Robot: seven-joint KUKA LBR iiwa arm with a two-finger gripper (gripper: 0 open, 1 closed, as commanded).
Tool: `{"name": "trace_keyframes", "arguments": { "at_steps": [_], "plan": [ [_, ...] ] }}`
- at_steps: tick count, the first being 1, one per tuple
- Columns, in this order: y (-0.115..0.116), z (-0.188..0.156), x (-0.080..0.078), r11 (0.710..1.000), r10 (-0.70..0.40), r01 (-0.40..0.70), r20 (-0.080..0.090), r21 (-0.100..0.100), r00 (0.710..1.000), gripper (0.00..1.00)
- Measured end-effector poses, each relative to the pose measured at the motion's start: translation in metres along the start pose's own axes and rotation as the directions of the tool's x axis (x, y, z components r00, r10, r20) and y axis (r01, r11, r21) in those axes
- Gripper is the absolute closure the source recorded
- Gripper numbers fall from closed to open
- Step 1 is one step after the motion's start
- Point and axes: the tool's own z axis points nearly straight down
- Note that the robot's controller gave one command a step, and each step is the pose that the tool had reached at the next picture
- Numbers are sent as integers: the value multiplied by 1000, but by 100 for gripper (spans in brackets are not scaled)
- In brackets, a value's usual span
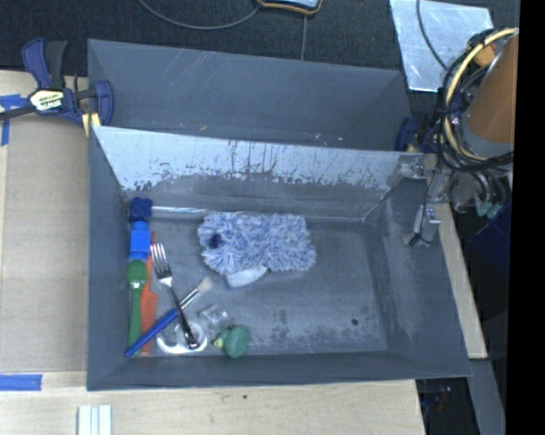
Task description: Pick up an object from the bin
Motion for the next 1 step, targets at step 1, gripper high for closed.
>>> {"name": "trace_keyframes", "arguments": {
  "at_steps": [1],
  "plan": [
    [1,-5,-1,1000,-5,5,8,1,1000,0]
  ]
}}
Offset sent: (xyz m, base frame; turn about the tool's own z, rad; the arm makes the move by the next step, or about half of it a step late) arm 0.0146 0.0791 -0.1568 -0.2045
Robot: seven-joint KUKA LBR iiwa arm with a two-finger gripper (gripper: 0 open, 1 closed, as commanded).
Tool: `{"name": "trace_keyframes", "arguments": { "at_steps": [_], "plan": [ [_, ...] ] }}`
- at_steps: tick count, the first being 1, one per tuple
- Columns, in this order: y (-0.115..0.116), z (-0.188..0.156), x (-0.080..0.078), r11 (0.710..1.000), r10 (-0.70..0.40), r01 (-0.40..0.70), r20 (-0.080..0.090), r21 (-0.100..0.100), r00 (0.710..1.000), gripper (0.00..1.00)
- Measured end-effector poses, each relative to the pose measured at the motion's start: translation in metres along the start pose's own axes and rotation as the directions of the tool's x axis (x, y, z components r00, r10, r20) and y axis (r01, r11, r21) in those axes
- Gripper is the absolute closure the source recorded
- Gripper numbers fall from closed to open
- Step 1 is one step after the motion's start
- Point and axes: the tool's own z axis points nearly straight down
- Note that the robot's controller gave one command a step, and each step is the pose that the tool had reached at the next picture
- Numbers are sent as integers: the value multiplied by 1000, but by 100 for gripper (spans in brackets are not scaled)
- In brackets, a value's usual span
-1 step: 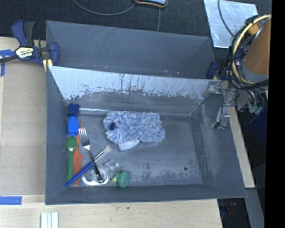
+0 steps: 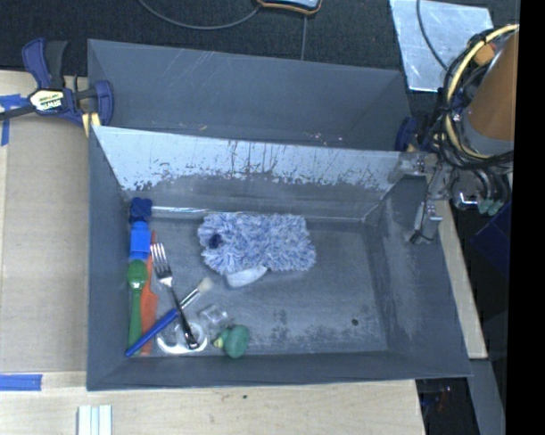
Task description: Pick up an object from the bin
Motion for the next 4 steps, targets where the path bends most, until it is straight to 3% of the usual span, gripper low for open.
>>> {"name": "trace_keyframes", "arguments": {
  "at_steps": [1,2,3,4],
  "plan": [
    [70,144,-13,984,-176,176,3,1,984,0],
    [83,69,-14,989,-147,147,17,7,989,0],
    [145,131,-8,986,-168,168,-1,-2,986,0],
    [171,161,0,996,84,-84,22,5,996,0]
  ]
}}
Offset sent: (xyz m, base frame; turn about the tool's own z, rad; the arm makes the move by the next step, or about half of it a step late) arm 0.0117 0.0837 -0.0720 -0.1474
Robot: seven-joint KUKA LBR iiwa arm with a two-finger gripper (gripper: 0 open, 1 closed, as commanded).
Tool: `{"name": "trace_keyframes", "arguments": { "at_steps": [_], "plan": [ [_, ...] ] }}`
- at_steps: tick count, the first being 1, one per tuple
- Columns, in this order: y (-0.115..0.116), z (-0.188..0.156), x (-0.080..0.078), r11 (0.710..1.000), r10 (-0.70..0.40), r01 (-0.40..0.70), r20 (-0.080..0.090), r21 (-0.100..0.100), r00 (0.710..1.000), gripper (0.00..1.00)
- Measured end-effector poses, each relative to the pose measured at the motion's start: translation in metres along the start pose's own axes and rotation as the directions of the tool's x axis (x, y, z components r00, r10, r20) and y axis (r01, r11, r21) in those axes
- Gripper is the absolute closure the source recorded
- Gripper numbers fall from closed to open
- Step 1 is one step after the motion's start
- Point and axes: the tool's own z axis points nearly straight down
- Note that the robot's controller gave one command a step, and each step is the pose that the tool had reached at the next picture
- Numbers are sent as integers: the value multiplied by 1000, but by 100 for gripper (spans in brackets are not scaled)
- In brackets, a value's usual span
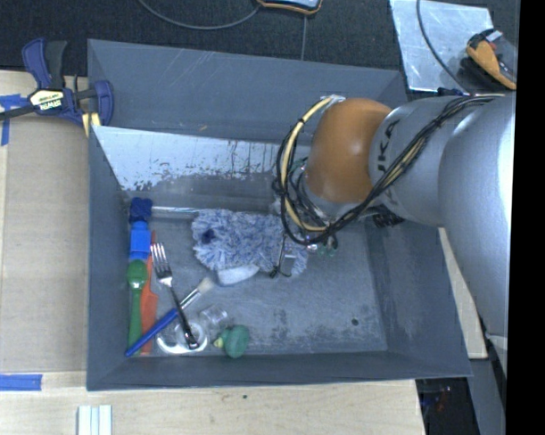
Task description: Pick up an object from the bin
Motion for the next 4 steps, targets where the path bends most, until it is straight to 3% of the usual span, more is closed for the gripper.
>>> {"name": "trace_keyframes", "arguments": {
  "at_steps": [1,4],
  "plan": [
    [4,0,-1,984,-179,179,-12,-10,984,100],
    [4,-26,-1,984,-180,180,-12,-9,984,100]
  ]
}}
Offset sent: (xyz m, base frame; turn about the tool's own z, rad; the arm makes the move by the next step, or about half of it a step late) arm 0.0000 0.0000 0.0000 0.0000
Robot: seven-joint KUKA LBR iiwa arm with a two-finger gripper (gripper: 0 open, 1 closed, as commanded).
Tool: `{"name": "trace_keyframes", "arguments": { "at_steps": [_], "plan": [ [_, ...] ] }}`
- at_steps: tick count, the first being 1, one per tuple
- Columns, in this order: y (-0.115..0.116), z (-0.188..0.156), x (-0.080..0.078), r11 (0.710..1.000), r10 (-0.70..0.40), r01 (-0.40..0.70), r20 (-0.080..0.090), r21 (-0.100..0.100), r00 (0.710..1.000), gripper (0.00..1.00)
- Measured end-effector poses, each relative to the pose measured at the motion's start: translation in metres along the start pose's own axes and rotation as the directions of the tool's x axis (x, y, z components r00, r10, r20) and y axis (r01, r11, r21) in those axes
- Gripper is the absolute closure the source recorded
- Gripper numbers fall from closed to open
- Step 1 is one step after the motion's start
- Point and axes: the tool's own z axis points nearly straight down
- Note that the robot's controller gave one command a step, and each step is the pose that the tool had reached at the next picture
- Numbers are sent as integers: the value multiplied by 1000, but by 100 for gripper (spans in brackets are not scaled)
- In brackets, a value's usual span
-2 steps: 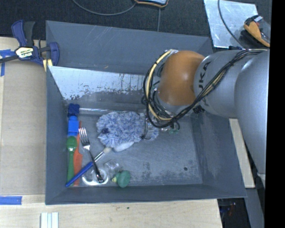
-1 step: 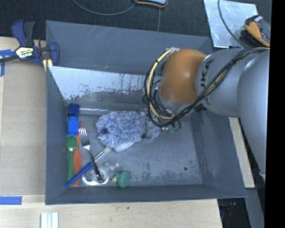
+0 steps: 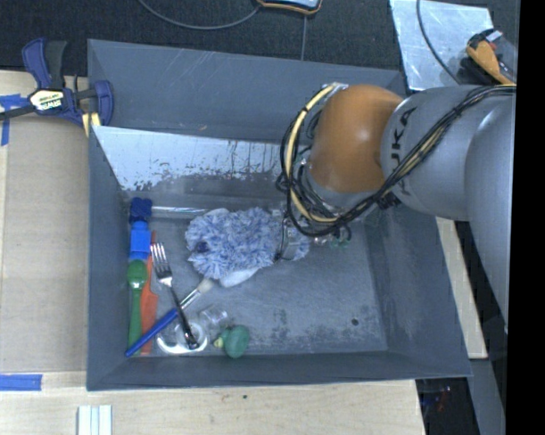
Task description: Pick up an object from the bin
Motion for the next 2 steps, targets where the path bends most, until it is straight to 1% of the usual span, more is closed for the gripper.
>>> {"name": "trace_keyframes", "arguments": {
  "at_steps": [1,2],
  "plan": [
    [0,-19,-1,1000,0,0,5,1,1000,100],
    [0,-27,-2,1000,-1,1,10,1,1000,100]
  ]
}}
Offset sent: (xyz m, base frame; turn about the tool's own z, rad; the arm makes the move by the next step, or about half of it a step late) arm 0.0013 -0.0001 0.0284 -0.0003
